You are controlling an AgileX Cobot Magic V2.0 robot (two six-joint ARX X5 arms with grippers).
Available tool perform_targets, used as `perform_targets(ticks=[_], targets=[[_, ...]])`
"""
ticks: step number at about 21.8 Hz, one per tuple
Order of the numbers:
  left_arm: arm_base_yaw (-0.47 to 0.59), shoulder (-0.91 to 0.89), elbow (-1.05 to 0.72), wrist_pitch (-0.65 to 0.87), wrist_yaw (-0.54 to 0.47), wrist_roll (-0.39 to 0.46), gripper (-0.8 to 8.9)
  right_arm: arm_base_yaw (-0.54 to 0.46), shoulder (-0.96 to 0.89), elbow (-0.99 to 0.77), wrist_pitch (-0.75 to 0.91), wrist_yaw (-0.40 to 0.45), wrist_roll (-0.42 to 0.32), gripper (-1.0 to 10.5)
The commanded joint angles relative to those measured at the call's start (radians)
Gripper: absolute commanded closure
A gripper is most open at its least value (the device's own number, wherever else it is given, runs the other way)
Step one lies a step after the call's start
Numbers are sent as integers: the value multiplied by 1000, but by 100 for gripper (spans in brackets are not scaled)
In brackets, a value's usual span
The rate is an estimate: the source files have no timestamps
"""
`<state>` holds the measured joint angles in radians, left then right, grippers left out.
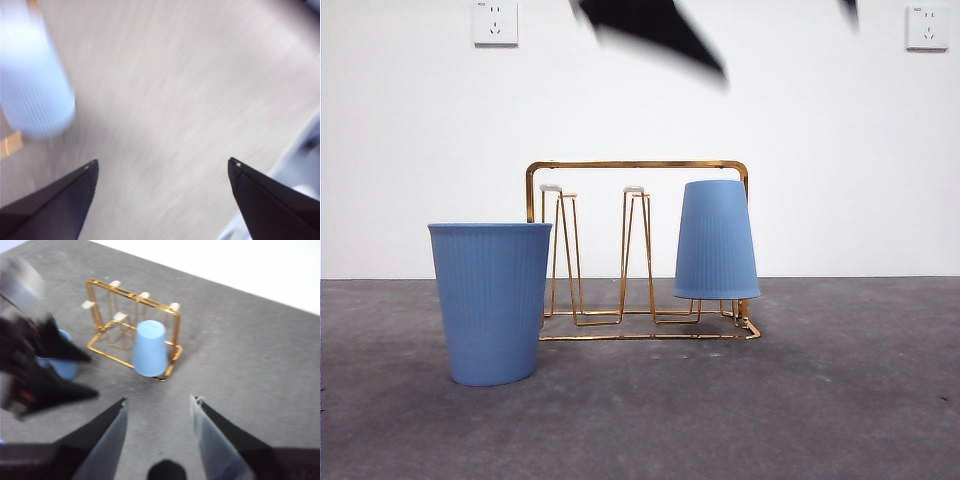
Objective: Pick up cup 1,put cup 1 in the cup rack,pick up cup 2,put cup 2 in the cup rack
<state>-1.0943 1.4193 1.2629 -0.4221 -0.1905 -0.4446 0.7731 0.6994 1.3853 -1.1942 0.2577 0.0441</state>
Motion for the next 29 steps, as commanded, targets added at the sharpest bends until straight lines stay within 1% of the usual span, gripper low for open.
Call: perform_targets(ticks=[1,3,4,7,10,12,13,14,16,17,20,23,27,29], targets=[[2,-159,1,-31,-7,49,377,0,52,-8,45,-69,42,727],[2,-300,1,-99,-52,72,377,0,121,-8,101,-127,51,725],[2,-371,1,-154,-97,89,377,0,166,-8,136,-157,60,724],[2,-540,1,-340,-235,88,377,0,320,-8,235,-240,61,722],[2,-634,1,-440,-293,78,377,0,439,-8,313,-315,66,716],[2,-690,1,-486,-320,77,378,0,522,-8,371,-378,86,714],[2,-711,1,-506,-335,73,377,0,558,-8,397,-406,94,697],[2,-737,1,-531,-352,71,377,0,604,-8,433,-439,105,633],[2,-771,1,-572,-377,62,377,0,671,-8,483,-477,122,519],[2,-789,1,-602,-392,52,377,0,713,-8,513,-493,141,497],[2,-824,1,-676,-434,30,377,10,808,-8,565,-504,162,500],[2,-843,1,-732,-439,10,378,19,890,-8,599,-504,174,500],[2,-845,1,-756,-439,4,377,29,983,-8,650,-500,194,501],[2,-844,1,-758,-441,4,377,37,1025,-8,681,-485,201,501]])
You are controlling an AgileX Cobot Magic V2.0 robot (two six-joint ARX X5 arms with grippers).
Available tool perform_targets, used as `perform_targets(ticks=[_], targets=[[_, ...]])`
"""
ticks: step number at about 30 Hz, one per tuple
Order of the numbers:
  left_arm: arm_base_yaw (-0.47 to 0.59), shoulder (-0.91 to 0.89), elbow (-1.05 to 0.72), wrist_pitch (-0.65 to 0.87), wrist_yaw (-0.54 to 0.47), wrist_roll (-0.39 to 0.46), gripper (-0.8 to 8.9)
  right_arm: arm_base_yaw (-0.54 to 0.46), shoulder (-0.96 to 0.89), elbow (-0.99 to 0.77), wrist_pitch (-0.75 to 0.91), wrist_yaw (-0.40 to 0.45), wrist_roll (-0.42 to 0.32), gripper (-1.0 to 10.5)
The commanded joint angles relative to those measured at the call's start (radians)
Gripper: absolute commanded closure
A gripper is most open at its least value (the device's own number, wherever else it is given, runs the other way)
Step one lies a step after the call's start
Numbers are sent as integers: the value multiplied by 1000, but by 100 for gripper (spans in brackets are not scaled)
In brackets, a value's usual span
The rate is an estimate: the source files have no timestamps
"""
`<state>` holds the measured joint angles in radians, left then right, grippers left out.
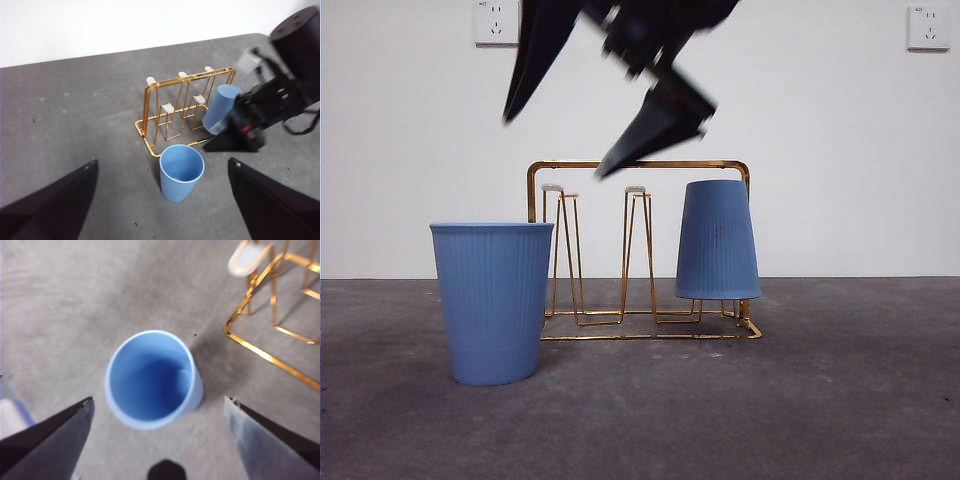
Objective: Pick up cup 1,put cup 1 in the cup rack,pick up cup 2,put cup 2 in the cup rack
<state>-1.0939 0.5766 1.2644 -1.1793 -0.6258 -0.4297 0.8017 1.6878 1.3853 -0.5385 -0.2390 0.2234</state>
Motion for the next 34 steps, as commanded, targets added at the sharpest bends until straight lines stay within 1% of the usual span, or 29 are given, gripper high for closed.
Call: perform_targets(ticks=[1,7,9,13,15,18,19,23,25,27,31,34], targets=[[2,0,0,-2,-5,-11,377,11,52,-8,35,19,26,502],[2,2,0,-2,-3,-11,378,11,148,-7,77,42,60,506],[2,2,0,-1,-3,-11,377,11,175,-7,78,57,61,507],[1,2,0,0,-3,-11,378,11,215,-7,89,61,64,520],[1,2,0,0,-3,-11,377,11,228,-7,94,64,65,631],[1,2,0,-1,-3,-13,378,11,240,-7,95,59,60,894],[1,2,0,0,-3,-13,378,11,240,-7,95,49,54,963],[-1,3,0,9,-2,-22,377,18,237,-7,93,44,38,959],[-1,4,0,29,7,-23,377,18,222,-7,85,26,31,959],[-4,4,0,55,18,-23,377,21,198,-7,77,26,14,959],[-11,4,-1,103,23,-22,377,29,92,-7,53,31,-19,959],[-13,4,-1,161,24,-17,377,31,-29,-7,33,66,-42,959]])
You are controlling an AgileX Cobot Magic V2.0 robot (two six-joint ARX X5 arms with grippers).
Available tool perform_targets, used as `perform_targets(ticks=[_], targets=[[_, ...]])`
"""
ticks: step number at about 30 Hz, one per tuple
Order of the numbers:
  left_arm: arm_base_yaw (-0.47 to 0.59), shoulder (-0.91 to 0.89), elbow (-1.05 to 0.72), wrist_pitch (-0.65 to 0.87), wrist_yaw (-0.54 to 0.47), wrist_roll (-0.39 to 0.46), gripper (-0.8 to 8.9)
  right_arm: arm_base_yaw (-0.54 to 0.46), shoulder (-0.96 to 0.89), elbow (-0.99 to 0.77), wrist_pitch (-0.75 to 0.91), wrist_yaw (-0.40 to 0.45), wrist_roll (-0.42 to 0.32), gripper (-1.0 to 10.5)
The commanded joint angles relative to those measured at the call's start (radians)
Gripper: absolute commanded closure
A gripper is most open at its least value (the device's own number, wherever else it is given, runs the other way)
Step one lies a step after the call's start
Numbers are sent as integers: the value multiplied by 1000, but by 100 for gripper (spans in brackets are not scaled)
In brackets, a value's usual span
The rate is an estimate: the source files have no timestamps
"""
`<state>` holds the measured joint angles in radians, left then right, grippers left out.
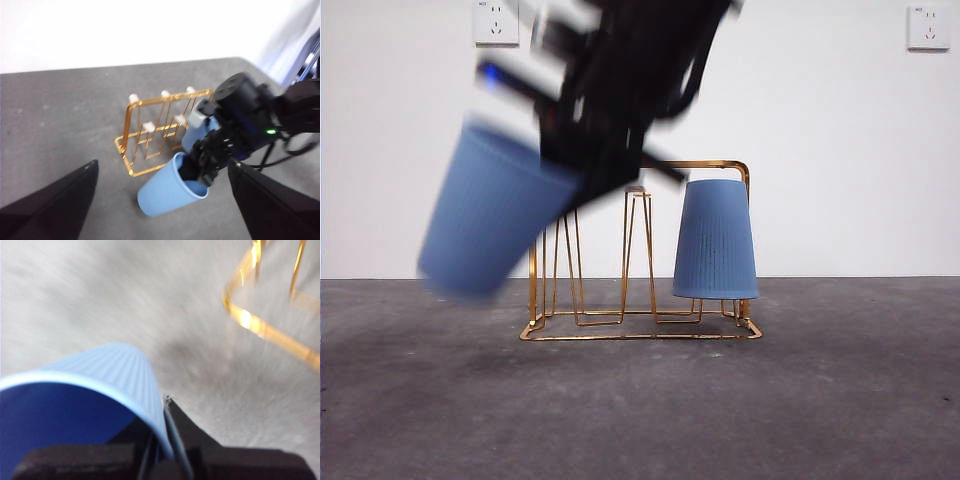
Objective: Pick up cup 1,put cup 1 in the cup rack,pick up cup 2,put cup 2 in the cup rack
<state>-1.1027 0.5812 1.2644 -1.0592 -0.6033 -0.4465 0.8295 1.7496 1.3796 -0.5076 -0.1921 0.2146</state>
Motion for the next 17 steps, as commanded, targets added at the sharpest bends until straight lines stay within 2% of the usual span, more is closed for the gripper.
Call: perform_targets(ticks=[1,6,10,17], targets=[[-5,0,-1,63,2,7,377,3,-132,-2,-3,34,-37,959],[-16,7,-8,216,48,34,377,3,-388,-2,-24,87,-68,959],[-19,30,-20,351,146,60,377,3,-587,-2,-22,141,-100,959],[-18,137,-27,659,454,103,374,3,-866,-2,11,187,-193,959]])
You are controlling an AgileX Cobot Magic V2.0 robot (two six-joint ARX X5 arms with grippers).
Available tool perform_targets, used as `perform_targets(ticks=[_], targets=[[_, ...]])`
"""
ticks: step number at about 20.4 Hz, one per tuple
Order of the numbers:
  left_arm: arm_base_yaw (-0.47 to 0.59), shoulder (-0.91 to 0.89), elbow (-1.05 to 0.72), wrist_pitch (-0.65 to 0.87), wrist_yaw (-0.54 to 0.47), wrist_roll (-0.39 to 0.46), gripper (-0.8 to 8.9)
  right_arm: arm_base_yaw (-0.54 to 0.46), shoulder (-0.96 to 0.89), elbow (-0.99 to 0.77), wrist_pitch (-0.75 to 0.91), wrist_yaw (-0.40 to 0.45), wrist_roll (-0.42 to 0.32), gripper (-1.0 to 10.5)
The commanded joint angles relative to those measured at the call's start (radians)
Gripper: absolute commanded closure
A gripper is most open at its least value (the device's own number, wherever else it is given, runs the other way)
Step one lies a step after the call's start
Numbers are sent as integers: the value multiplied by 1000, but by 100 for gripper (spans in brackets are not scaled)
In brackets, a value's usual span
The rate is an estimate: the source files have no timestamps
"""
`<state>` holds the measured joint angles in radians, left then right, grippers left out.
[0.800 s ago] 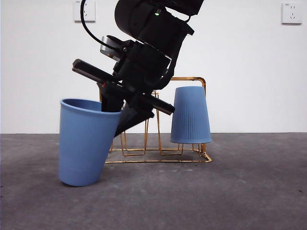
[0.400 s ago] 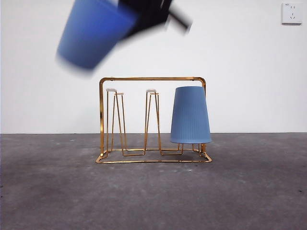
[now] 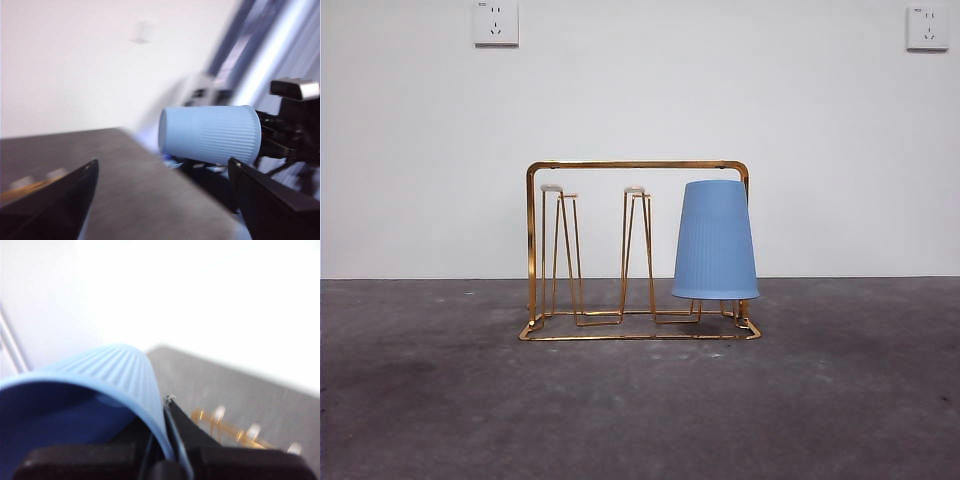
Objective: Pick up cup 1,put cup 1 in the cup rack,pick up cup 2,put cup 2 in the cup rack
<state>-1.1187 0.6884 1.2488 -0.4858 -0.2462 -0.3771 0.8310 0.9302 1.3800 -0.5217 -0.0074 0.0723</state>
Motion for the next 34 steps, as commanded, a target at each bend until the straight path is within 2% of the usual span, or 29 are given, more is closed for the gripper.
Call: perform_targets(ticks=[1,8,13,16,22,27,34], targets=[[-2,54,-12,138,148,34,374,2,-76,-2,41,2,-62,959],[-2,240,-11,508,425,24,372,2,-219,-2,156,-3,-112,959],[-2,389,-11,821,542,-58,372,2,-262,-2,199,-40,-133,959],[-1,467,-11,970,566,-110,372,2,-262,-2,228,-88,-132,959],[-1,577,-11,1189,573,-193,372,2,-249,-2,246,-131,-133,959],[-2,645,-11,1379,594,-261,372,2,-222,-2,290,-139,-132,959],[0,695,-11,1535,586,-304,372,2,-171,-2,291,-164,-132,959]])
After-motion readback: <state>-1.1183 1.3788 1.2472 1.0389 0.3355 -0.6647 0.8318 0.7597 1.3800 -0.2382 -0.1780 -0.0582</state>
